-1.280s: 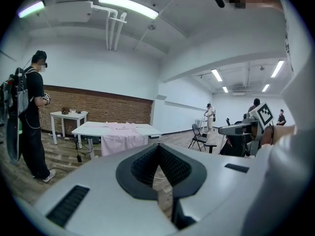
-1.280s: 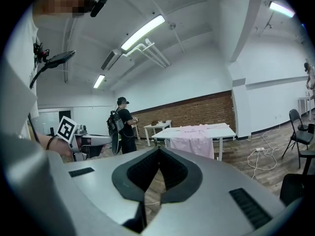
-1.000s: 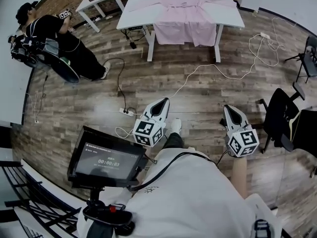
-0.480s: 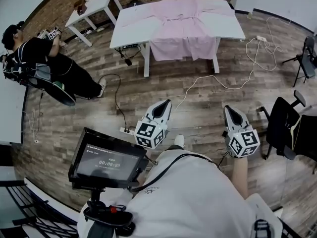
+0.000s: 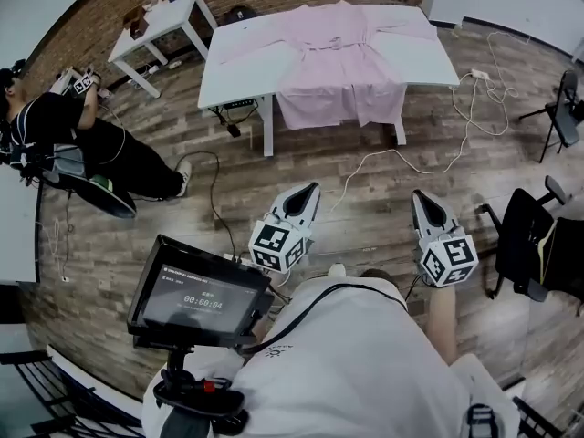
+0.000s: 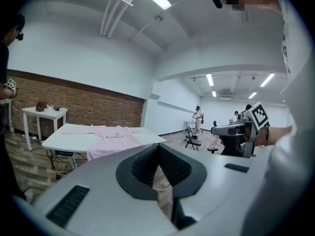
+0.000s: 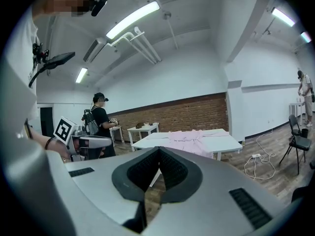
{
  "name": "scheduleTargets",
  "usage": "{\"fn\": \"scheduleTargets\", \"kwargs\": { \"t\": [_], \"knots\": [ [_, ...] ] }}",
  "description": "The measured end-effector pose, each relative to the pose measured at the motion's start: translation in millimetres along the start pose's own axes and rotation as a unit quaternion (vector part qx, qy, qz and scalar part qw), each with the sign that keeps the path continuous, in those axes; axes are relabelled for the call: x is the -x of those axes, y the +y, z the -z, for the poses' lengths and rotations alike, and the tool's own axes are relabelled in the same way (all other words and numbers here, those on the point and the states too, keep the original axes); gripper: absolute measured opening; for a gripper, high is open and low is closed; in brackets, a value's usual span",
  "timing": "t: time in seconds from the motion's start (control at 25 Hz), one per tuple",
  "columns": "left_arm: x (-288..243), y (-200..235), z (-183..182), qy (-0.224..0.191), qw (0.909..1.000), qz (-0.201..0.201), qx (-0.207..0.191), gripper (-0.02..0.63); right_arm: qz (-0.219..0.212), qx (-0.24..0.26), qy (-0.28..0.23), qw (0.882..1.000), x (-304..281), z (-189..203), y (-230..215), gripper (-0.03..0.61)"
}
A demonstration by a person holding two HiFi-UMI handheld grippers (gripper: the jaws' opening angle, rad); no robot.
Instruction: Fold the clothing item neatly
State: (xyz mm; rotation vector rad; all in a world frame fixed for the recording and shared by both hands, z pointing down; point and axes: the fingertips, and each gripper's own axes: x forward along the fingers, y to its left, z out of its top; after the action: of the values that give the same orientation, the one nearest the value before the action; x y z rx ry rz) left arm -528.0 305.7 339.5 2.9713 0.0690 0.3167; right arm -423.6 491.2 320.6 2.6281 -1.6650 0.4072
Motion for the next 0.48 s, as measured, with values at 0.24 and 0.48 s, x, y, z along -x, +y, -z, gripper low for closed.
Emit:
{"fn": "scheduleTargets", "kwargs": {
  "t": [0.24,0.48],
  "knots": [
    [-14.4,26.4,-4.6,-0.01,0.9998,-0.001,0.014,0.001,0.008,-0.005,0.003,1.0,-23.4,-4.8,-9.3,0.002],
    [-34.2,48.5,-9.2,-0.013,0.9997,-0.016,0.014,0.001,-0.003,-0.011,0.001,1.0,-53.9,-7.5,-31.8,0.002]
  ]
}}
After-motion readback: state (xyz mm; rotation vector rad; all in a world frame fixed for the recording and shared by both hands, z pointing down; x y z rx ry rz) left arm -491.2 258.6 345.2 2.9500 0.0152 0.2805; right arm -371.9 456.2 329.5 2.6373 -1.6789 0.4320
